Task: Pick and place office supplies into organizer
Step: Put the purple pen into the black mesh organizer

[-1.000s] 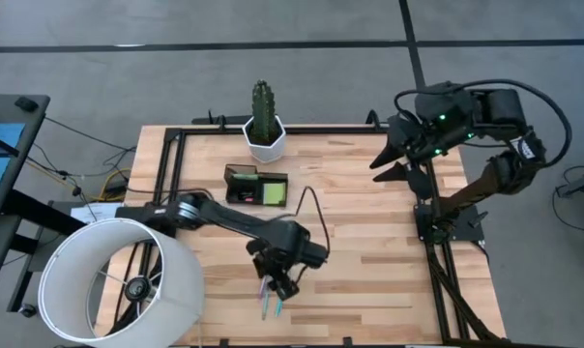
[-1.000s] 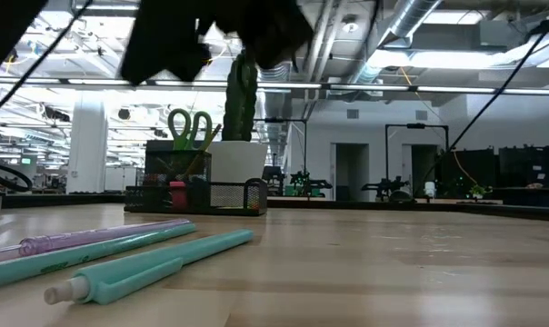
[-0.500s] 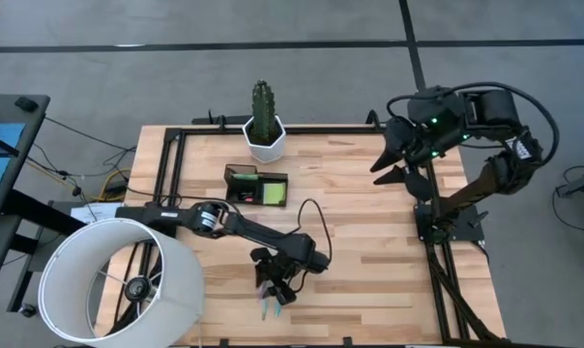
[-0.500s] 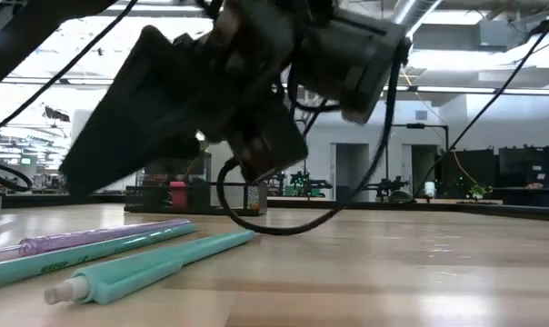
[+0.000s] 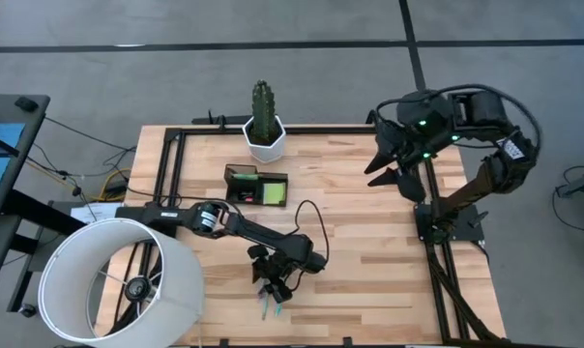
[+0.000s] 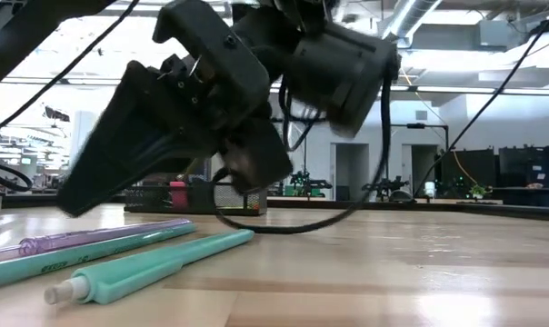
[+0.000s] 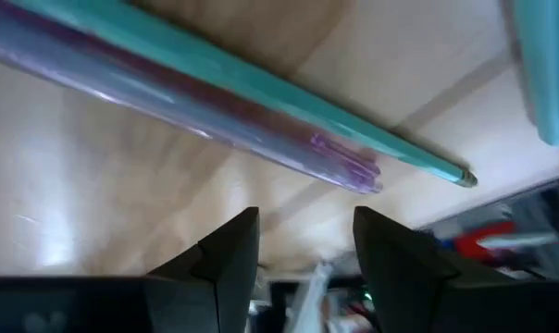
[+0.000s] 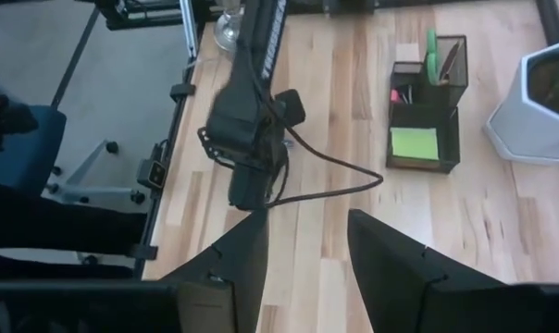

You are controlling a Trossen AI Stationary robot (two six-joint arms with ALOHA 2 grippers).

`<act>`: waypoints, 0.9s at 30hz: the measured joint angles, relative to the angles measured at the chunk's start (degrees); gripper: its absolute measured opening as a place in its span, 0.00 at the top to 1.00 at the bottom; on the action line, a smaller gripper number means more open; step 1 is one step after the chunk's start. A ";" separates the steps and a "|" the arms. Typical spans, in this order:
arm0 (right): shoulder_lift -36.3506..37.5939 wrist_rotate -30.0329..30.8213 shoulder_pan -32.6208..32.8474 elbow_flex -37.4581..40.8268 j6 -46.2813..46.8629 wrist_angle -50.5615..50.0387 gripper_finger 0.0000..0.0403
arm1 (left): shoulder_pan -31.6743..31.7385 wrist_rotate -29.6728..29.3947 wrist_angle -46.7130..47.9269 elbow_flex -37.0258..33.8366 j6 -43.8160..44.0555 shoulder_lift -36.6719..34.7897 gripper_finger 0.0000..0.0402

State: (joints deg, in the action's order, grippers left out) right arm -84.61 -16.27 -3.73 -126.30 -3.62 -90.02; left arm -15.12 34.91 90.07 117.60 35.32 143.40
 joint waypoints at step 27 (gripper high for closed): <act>-0.99 -0.05 -0.02 0.06 0.09 0.00 0.65 | -16.38 -60.07 -6.43 -9.20 70.75 -17.31 0.58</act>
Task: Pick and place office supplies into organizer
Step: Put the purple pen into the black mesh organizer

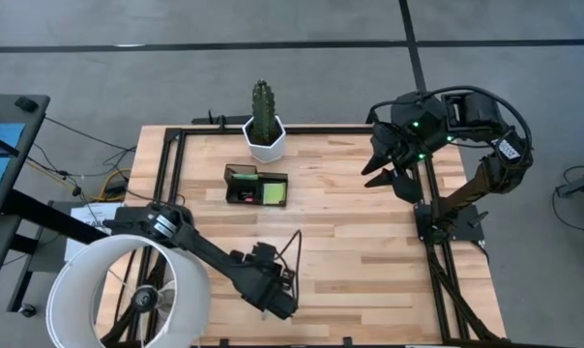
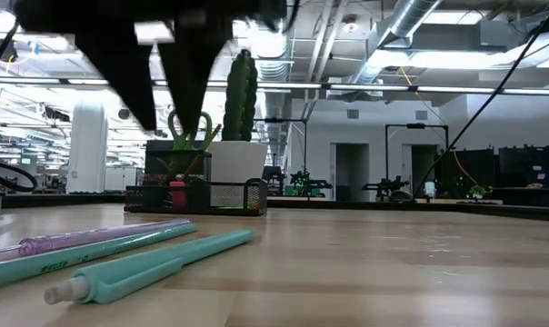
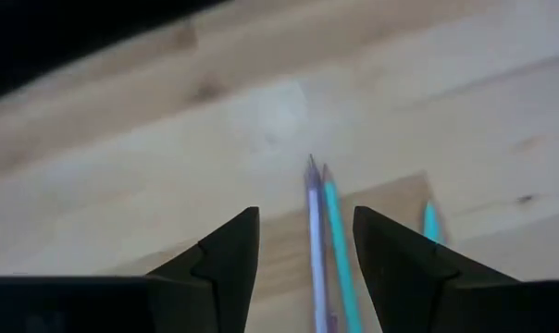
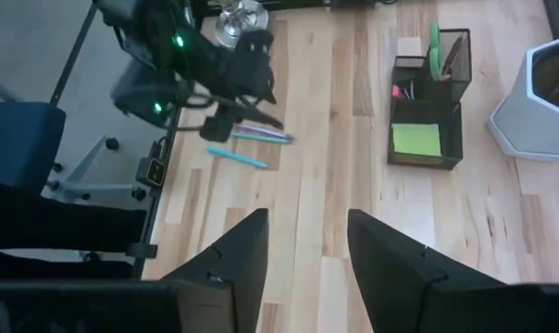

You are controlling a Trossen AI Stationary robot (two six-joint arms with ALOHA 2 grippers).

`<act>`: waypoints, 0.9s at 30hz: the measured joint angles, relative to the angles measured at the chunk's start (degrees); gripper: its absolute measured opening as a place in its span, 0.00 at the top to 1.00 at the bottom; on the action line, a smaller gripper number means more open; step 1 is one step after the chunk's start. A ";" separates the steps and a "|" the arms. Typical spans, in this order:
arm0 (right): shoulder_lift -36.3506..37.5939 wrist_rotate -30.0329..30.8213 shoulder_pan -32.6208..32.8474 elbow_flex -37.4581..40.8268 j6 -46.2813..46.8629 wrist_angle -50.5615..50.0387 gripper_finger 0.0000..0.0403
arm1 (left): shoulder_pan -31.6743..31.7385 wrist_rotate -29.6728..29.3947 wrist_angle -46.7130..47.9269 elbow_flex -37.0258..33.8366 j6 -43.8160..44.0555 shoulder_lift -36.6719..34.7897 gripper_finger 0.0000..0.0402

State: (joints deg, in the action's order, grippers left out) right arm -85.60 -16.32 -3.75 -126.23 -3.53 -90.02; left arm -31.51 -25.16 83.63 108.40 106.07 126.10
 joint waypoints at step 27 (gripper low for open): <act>0.00 -0.05 0.00 0.00 0.09 3.06 0.66 | 14.23 3.07 -7.21 -2.97 -30.18 -1.32 0.58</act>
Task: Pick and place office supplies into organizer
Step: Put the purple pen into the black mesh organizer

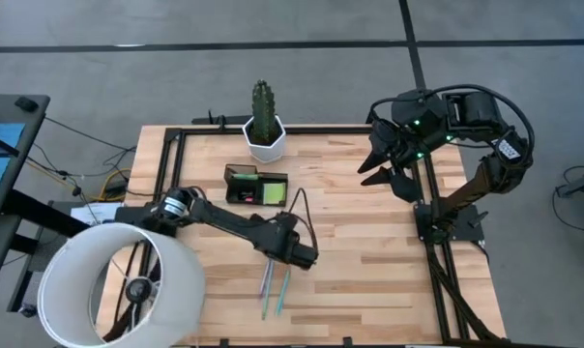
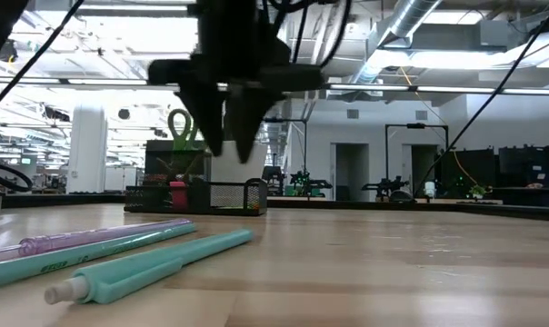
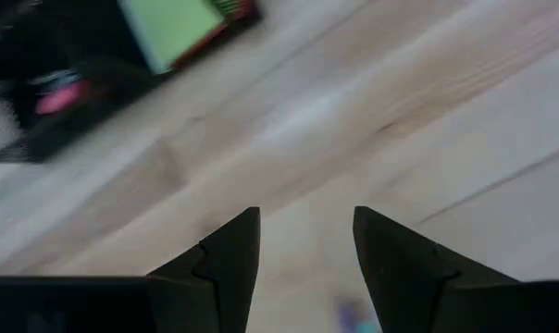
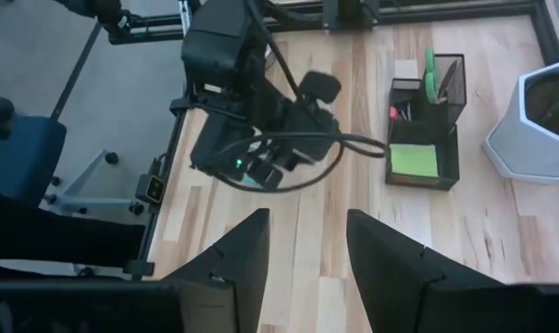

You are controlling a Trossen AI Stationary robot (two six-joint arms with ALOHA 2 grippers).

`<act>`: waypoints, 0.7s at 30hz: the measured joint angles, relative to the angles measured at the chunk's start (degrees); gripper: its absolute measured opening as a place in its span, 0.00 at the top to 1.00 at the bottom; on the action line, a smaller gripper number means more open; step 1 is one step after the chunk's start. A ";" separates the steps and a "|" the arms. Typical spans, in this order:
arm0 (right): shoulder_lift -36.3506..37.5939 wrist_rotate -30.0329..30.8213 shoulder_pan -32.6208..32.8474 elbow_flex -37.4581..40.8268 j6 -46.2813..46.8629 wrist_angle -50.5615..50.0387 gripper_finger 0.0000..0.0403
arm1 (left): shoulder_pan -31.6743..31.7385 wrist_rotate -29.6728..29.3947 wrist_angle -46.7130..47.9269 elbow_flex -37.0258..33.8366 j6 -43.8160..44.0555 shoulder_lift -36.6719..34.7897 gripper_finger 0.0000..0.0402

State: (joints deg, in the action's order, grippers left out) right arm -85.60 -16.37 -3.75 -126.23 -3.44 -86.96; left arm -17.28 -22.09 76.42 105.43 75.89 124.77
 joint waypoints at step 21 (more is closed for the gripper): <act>0.00 0.17 -0.11 0.00 -1.53 -1.15 0.66 | -10.01 11.39 -9.09 -7.25 17.31 0.94 0.58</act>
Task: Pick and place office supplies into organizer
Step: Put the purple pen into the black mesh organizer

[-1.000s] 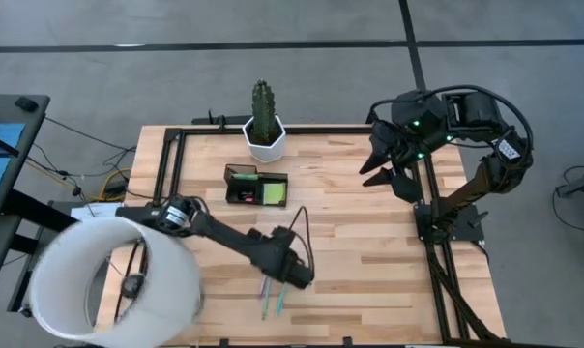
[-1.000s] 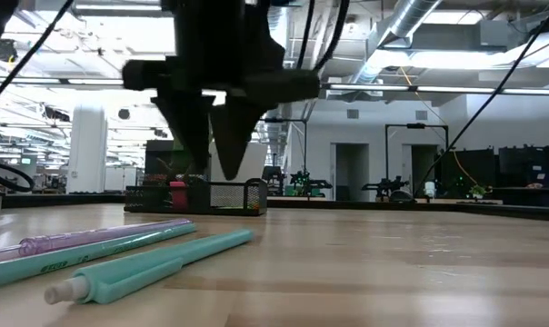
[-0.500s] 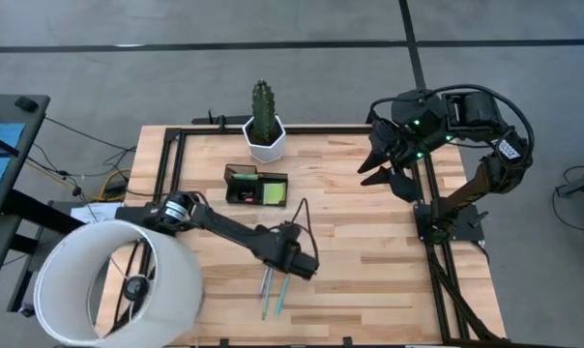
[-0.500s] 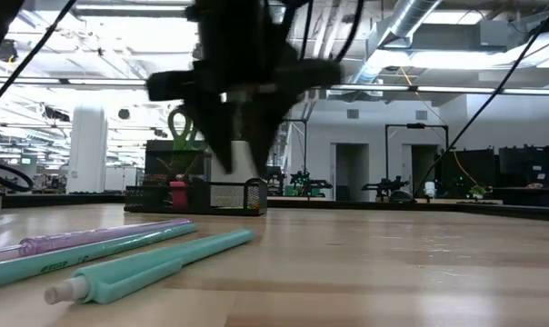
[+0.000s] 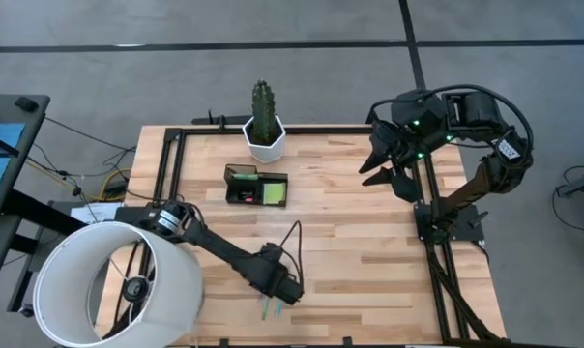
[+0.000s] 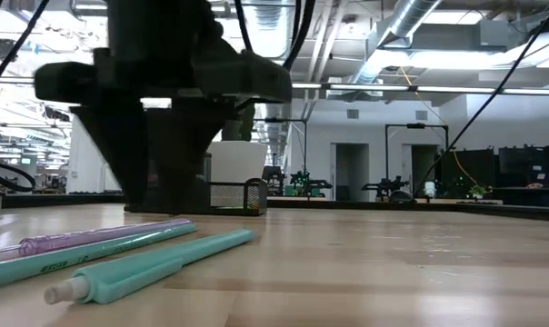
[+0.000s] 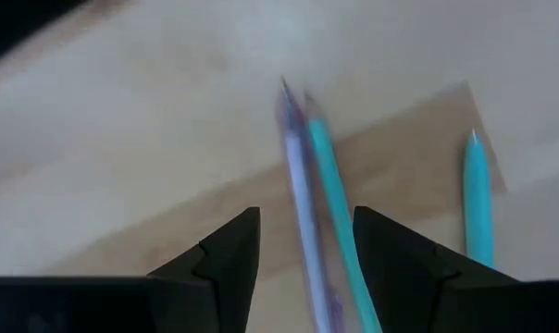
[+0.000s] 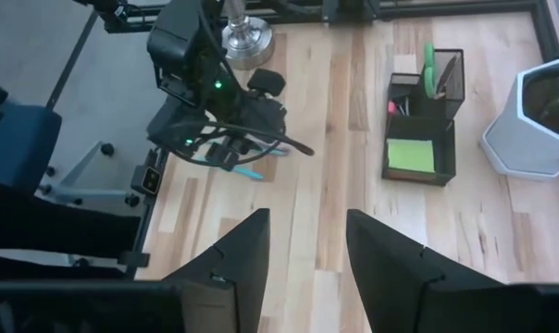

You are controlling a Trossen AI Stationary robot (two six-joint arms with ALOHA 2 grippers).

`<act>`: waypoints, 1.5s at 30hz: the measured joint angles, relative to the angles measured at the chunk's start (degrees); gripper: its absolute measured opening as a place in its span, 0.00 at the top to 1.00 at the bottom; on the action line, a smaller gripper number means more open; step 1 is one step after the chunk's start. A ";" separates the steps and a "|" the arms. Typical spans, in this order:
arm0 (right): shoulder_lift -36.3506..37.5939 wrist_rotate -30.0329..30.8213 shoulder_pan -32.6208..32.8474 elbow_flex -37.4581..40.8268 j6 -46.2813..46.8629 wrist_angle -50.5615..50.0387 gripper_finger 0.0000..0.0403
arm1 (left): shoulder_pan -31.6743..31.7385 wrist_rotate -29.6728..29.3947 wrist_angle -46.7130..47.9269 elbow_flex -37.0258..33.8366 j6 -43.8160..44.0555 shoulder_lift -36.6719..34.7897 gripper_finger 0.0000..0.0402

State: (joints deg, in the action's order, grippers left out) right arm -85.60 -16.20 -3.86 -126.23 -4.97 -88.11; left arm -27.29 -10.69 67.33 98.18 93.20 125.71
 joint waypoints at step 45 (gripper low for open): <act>0.02 0.02 -0.02 0.00 0.02 0.72 0.67 | 4.22 3.16 -6.76 -5.89 -13.05 -0.83 0.95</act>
State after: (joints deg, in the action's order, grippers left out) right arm -85.58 -16.19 -3.88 -126.23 -4.95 -87.39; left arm -23.07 -7.53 60.57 92.29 80.15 124.88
